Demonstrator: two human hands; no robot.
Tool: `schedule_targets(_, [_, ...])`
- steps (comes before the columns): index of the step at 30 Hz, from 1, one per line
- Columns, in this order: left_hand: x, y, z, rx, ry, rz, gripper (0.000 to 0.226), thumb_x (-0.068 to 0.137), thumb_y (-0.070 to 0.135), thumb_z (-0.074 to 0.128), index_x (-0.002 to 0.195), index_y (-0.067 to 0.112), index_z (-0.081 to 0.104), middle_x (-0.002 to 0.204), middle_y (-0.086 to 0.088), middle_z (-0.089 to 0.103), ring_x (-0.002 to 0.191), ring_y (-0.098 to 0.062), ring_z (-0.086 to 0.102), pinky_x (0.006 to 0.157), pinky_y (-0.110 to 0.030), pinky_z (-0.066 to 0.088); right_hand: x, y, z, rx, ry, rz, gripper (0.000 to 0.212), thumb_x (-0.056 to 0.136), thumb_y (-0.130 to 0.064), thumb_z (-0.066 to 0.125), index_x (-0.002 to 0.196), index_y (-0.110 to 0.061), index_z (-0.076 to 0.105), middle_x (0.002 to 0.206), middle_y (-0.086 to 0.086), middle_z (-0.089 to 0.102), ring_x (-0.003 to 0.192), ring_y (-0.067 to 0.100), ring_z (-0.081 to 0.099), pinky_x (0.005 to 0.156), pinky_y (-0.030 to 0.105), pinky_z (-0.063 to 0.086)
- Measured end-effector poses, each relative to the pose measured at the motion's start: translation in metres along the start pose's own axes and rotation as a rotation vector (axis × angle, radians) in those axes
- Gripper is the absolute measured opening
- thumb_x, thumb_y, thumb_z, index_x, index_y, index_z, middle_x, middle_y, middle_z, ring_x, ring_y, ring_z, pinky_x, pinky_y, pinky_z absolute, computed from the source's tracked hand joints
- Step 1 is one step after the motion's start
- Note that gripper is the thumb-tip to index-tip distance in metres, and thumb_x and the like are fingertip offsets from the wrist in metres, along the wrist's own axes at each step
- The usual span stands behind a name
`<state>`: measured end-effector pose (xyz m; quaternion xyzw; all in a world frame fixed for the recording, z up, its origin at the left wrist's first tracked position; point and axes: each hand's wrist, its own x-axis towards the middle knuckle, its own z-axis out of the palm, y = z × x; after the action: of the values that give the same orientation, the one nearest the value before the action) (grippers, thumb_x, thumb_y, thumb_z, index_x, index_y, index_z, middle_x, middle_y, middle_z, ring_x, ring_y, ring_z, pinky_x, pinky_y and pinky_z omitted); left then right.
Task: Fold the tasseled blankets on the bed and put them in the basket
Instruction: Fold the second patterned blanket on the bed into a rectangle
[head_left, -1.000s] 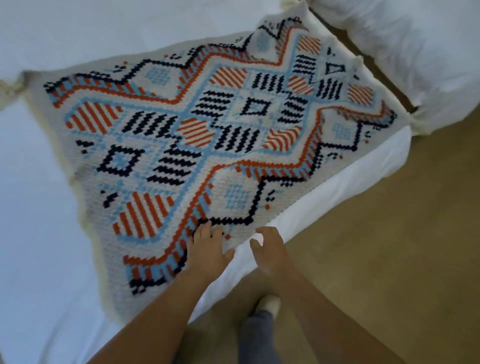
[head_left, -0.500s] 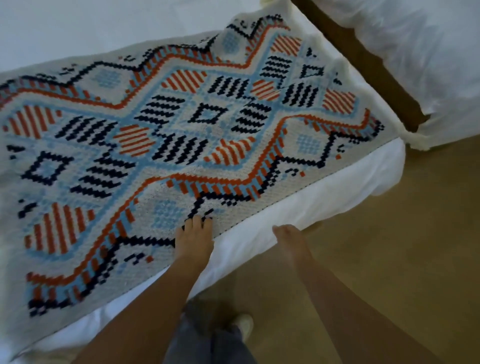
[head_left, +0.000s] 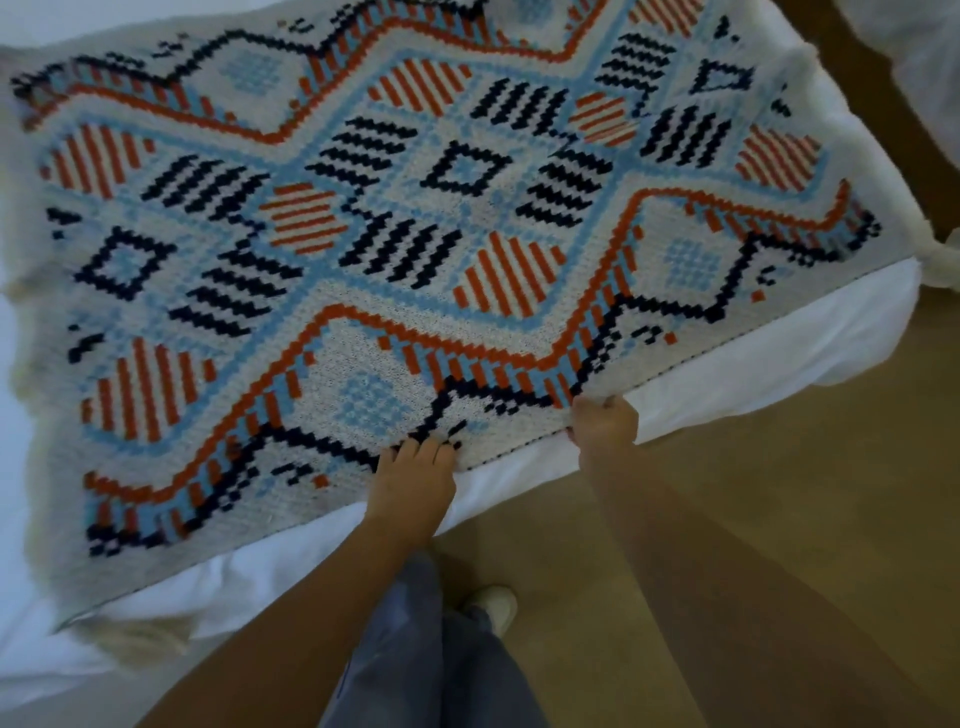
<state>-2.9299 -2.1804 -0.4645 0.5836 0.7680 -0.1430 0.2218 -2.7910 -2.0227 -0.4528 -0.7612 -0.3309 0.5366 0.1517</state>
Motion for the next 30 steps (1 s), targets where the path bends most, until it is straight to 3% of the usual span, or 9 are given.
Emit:
schedule_targets(3, [-0.005, 0.005, 0.01, 0.0, -0.055, 0.023, 0.037, 0.094, 0.015, 0.042, 0.13, 0.011, 0.035, 0.135, -0.009, 0.042, 0.121, -0.027, 0.04, 0.099, -0.038, 0.036, 0.0, 0.025, -0.015, -0.141, 0.023, -0.062, 0.035, 0.091, -0.012, 0.052, 0.062, -0.018, 0.036, 0.075, 0.01, 0.047, 0.082, 0.024, 0.049, 0.073, 0.035, 0.039])
schedule_targets(10, [0.004, 0.008, -0.015, -0.187, 0.082, 0.013, 0.056, 0.091, 0.056, 0.034, 0.131, 0.016, 0.041, 0.128, -0.004, 0.049, 0.116, -0.023, 0.045, 0.096, -0.037, 0.035, 0.01, 0.007, -0.019, -0.162, -0.042, -0.081, 0.035, 0.09, -0.02, 0.057, 0.061, -0.017, 0.036, 0.078, 0.011, 0.051, 0.073, 0.022, 0.049, 0.072, 0.036, 0.042])
schedule_targets(13, [0.013, 0.018, -0.026, -0.197, 0.082, 0.006, 0.053, 0.093, 0.051, 0.032, 0.133, 0.017, 0.04, 0.131, -0.003, 0.047, 0.118, -0.02, 0.045, 0.099, -0.035, 0.035, 0.009, -0.001, -0.034, -0.238, -0.02, -0.083, 0.035, 0.09, -0.025, 0.056, 0.06, -0.013, 0.042, 0.072, 0.009, 0.051, 0.07, 0.023, 0.051, 0.072, 0.037, 0.046])
schedule_targets(17, [0.038, 0.041, -0.053, -0.257, 0.09, 0.007, 0.044, 0.095, 0.043, 0.034, 0.13, 0.018, 0.041, 0.127, -0.003, 0.048, 0.114, -0.02, 0.044, 0.095, -0.034, 0.036, 0.014, -0.026, -0.064, -0.248, 0.001, -0.102, 0.018, 0.091, -0.023, 0.053, 0.083, -0.007, 0.052, 0.082, 0.011, 0.055, 0.078, 0.023, 0.052, 0.078, 0.034, 0.045])
schedule_targets(20, [0.071, 0.062, -0.08, -0.322, 0.152, 0.049, 0.039, 0.095, 0.04, 0.035, 0.128, 0.021, 0.045, 0.125, 0.0, 0.049, 0.112, -0.017, 0.046, 0.093, -0.032, 0.037, 0.031, -0.065, -0.087, -0.264, 0.013, -0.161, 0.013, 0.091, -0.02, 0.051, 0.082, -0.01, 0.048, 0.085, 0.01, 0.053, 0.077, 0.022, 0.049, 0.074, 0.034, 0.042])
schedule_targets(23, [0.121, 0.083, -0.111, -0.375, 0.183, 0.105, 0.04, 0.097, 0.038, 0.035, 0.132, 0.02, 0.043, 0.13, 0.0, 0.046, 0.116, -0.018, 0.044, 0.097, -0.032, 0.037, 0.058, -0.114, -0.104, -0.277, 0.018, -0.19, 0.019, 0.09, -0.015, 0.049, 0.072, -0.012, 0.044, 0.072, 0.007, 0.047, 0.064, 0.019, 0.043, 0.061, 0.031, 0.038])
schedule_targets(30, [0.242, 0.114, -0.191, -0.424, 0.17, 0.071, 0.046, 0.098, 0.034, 0.036, 0.14, 0.014, 0.035, 0.142, -0.004, 0.039, 0.125, -0.02, 0.041, 0.104, -0.032, 0.036, 0.131, -0.212, -0.118, -0.358, -0.077, -0.252, 0.028, 0.093, -0.017, 0.049, 0.069, -0.009, 0.037, 0.065, 0.005, 0.035, 0.061, 0.018, 0.034, 0.062, 0.031, 0.031])
